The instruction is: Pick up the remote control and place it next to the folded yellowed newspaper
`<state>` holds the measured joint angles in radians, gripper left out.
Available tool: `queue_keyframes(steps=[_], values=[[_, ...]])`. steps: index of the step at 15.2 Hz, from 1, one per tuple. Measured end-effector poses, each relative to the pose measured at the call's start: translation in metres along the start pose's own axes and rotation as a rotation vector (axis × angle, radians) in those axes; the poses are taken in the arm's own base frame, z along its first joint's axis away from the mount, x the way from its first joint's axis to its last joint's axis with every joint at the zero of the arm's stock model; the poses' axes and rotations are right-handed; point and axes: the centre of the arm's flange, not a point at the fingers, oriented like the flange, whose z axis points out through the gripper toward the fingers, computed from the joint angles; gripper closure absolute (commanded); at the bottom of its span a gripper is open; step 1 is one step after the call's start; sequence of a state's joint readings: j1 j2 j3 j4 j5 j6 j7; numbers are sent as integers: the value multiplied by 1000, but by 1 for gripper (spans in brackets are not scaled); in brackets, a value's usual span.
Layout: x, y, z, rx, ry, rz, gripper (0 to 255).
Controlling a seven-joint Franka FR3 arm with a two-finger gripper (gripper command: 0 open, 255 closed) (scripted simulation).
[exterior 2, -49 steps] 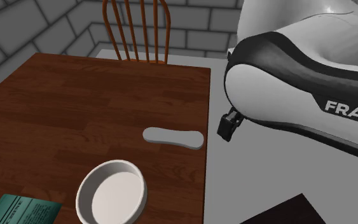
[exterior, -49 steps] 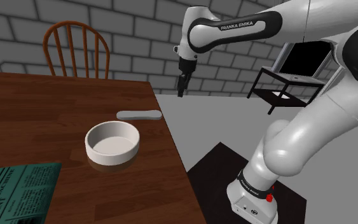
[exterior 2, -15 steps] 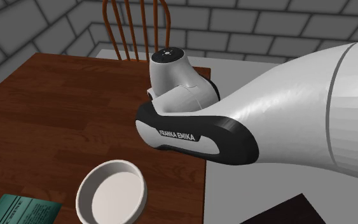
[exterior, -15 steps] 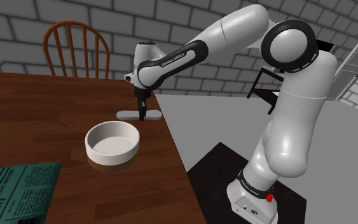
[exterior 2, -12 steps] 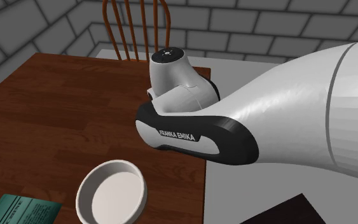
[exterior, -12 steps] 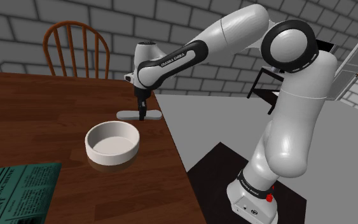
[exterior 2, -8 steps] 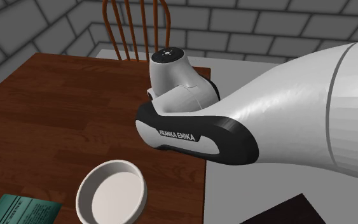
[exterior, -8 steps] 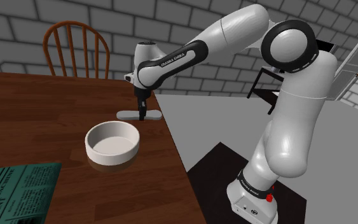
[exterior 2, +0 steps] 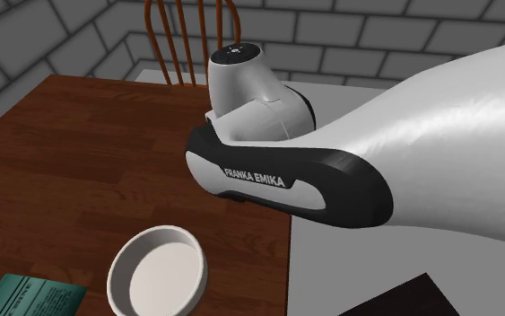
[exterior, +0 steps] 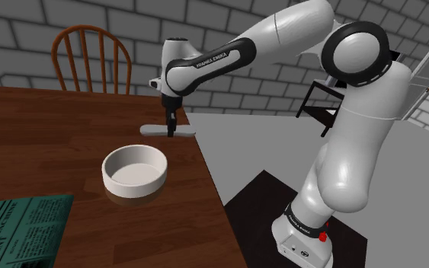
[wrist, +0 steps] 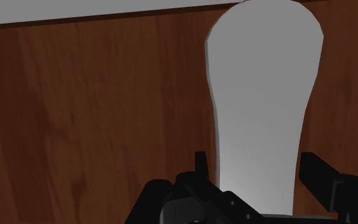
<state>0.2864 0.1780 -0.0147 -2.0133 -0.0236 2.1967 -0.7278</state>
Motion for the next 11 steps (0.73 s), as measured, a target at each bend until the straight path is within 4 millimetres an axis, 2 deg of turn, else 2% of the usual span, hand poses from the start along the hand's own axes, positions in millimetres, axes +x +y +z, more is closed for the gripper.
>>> queue_keyframes(steps=[11], values=[[0,1,-57,0,0,0,255]])
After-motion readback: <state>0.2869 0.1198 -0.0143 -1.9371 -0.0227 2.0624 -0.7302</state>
